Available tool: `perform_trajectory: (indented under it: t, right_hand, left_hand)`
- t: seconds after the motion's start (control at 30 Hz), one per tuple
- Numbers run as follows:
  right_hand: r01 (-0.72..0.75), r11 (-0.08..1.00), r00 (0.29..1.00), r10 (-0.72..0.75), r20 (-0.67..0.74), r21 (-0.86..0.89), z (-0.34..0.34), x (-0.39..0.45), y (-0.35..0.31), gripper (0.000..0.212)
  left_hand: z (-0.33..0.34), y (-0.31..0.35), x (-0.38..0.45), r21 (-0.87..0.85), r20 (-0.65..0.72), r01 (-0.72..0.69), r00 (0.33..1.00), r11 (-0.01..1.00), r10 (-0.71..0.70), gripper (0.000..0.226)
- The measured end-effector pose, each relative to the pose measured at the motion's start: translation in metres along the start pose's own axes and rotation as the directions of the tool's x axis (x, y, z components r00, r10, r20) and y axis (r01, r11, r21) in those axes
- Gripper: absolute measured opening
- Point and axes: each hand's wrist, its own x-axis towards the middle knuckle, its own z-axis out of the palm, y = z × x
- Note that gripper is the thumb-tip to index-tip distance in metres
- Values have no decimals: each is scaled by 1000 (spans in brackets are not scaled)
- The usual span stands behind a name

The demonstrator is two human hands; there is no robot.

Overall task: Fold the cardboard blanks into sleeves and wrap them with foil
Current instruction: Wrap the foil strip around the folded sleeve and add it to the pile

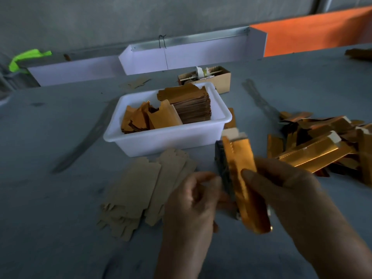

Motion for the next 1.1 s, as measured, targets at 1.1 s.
perform_trajectory:
  t: [1.1]
  right_hand:
    - [59, 988, 984, -81, -156, -142, 15, 2, 4, 16]
  left_hand:
    - [-44, -25, 15, 816, -329, -53, 777, 576, 537, 23]
